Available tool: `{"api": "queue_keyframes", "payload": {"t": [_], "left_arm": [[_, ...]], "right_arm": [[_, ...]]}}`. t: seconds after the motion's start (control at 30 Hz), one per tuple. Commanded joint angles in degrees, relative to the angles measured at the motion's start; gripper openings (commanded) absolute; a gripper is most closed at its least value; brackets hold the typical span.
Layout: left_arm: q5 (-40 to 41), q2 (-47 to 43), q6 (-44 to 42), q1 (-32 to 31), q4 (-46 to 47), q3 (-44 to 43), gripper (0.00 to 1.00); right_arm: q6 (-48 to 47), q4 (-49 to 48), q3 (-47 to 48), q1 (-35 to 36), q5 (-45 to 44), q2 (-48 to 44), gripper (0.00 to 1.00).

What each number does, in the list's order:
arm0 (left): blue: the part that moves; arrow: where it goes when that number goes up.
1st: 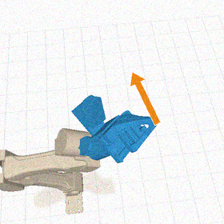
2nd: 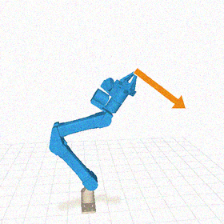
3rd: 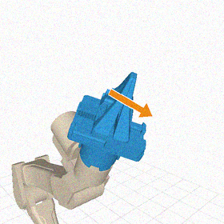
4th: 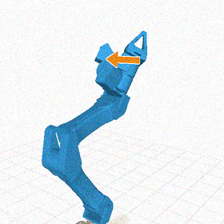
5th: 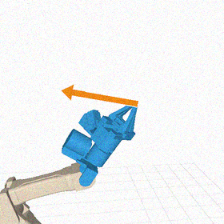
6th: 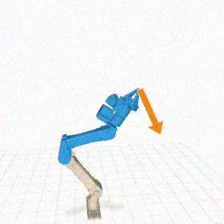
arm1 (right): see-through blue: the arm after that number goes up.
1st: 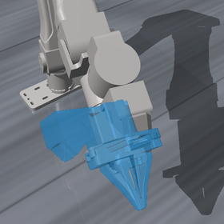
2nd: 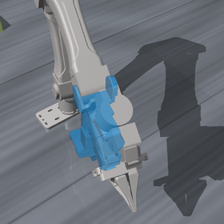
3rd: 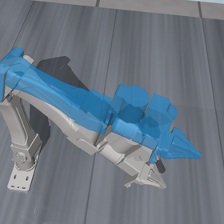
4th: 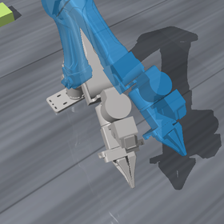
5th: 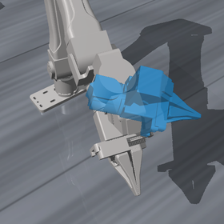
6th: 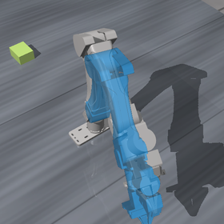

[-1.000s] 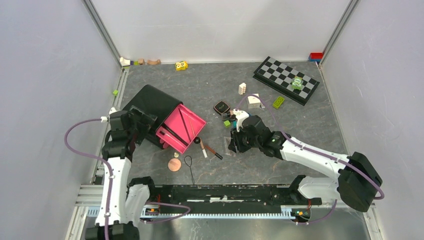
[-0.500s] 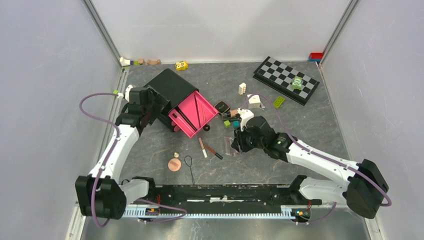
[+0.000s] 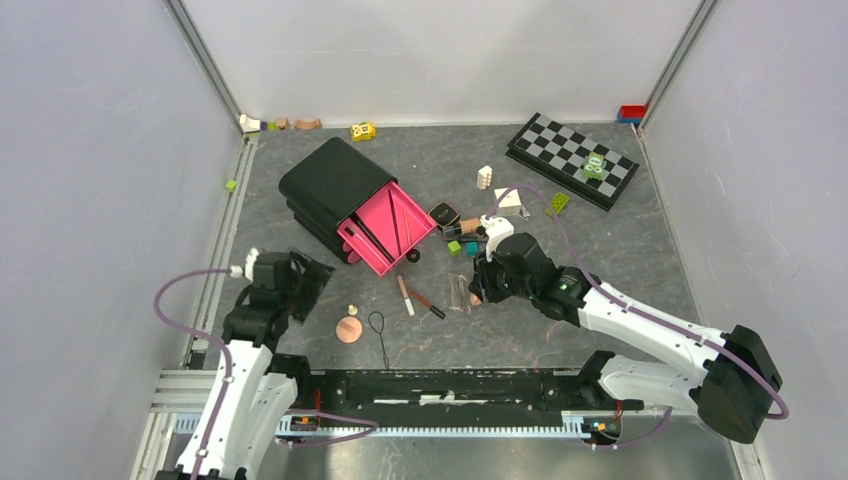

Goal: Organize the makeup
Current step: Pick up the makeup tool from the center of the board.

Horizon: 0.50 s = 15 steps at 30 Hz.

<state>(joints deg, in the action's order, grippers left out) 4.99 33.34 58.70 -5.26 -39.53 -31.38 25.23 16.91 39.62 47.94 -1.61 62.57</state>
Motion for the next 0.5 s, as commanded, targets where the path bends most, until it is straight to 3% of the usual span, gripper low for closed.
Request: {"api": "queue_keyframes", "payload": {"t": [0.0,0.13,0.23,0.4,0.47], "left_arm": [[-4.3,-1.0,7.9,-0.1,-5.5,4.9,0.92],[-3.1,-1.8,8.4,-0.1,-8.1,5.2,0.90],[-3.5,-0.2,8.6,-0.1,-7.9,5.4,0.96],[-4.7,4.1,7.3,-0.1,-6.3,6.3,0.95],[-4.7,4.9,7.1,-0.1,-6.0,6.5,0.99]], "right_arm": [[-0.8,-0.9,-0.3,0.0,-0.8,-0.9,0.34],[-0.8,-0.9,-0.6,0.0,-0.8,-1.0,0.34],[-0.7,-0.9,-0.8,0.0,-0.7,-1.0,0.34],[-0.6,-1.0,-0.9,0.0,-0.7,-0.8,0.35],[-0.5,-0.9,-1.1,0.0,-0.8,-0.9,0.35]]}}
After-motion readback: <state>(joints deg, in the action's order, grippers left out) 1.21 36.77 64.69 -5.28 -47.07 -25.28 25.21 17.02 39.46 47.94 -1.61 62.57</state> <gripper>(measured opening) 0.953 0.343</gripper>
